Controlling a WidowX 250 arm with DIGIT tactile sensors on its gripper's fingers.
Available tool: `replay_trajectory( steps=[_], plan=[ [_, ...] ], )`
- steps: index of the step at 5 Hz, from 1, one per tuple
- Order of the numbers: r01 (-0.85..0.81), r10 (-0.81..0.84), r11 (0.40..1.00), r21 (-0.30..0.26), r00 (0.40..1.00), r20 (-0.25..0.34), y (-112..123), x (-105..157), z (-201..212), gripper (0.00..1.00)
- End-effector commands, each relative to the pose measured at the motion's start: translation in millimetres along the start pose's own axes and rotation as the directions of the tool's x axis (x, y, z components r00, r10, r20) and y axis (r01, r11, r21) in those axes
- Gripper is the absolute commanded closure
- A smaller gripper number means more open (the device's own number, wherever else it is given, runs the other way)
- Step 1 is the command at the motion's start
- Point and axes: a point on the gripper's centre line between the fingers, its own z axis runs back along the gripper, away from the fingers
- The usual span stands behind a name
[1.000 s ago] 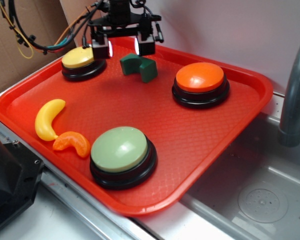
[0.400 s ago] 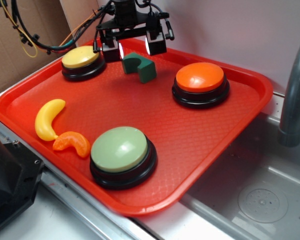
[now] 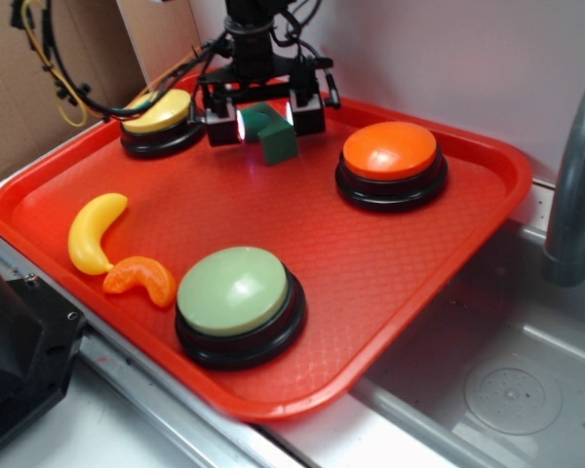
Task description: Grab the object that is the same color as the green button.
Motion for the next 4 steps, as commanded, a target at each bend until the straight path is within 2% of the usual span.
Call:
replay_trajectory(
  steps=[1,2,3,4],
  plan=[
    [0.02,-0.018,0.999,-0.033,0.999,0.045,5,15,17,1.0],
    [0.112,-0.111,0.993,-0.02,0.993,0.047,12,10,39,1.0],
    [0.25,-0.251,0.968,0.031,0.967,0.046,19,6,65,1.0],
    [0.454,-0.458,0.888,0.075,0.888,0.039,18,-8,85,1.0]
  ],
)
